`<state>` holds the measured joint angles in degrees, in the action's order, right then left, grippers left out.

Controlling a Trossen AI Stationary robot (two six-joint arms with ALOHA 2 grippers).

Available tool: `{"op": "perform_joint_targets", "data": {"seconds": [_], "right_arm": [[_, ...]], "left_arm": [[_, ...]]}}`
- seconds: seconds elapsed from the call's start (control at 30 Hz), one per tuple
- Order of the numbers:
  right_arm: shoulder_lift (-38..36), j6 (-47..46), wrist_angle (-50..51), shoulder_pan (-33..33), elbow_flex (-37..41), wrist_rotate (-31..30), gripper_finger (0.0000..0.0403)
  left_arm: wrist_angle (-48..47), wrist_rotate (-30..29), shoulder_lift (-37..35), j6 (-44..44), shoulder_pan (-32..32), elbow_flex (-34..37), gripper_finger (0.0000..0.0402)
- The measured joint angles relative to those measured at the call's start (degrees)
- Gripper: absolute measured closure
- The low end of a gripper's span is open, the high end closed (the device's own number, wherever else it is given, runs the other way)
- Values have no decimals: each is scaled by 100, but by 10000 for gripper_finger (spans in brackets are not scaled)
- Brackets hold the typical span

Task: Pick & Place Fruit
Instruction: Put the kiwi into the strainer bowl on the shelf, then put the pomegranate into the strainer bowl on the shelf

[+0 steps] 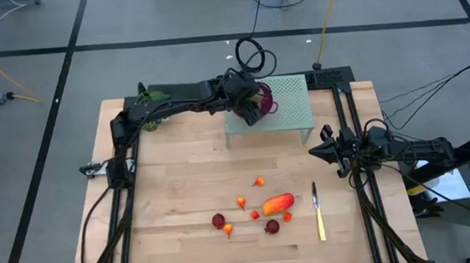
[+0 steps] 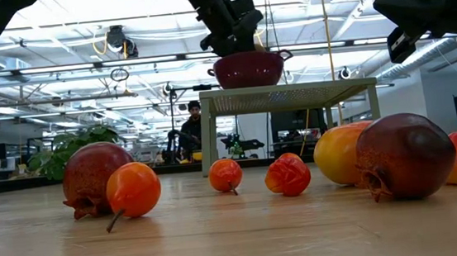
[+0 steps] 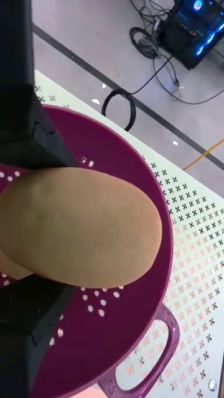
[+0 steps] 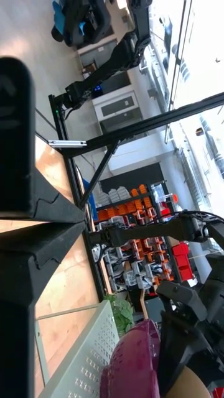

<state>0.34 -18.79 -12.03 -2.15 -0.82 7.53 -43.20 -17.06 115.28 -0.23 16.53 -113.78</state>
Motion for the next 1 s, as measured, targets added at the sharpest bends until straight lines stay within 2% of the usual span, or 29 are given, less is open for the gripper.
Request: {"op": "perform_joint_targets", "data": {"seconds": [0.27, 0.57, 0.77, 1.0], "right_arm": [[0, 0, 0, 0, 2, 0, 399], [0, -2, -3, -1, 1, -4, 399], [4, -2, 3, -2, 2, -3, 399], [4, -376, -17, -2, 0, 0, 399]], "left_arm": [[-1, -2, -14, 28, 23, -2, 114], [-5, -45, -395, 183, 72, -11, 88], [-30, -111, -959, 110, -20, -13, 93], [-518, -100, -1589, -467, -387, -13, 139]]}}
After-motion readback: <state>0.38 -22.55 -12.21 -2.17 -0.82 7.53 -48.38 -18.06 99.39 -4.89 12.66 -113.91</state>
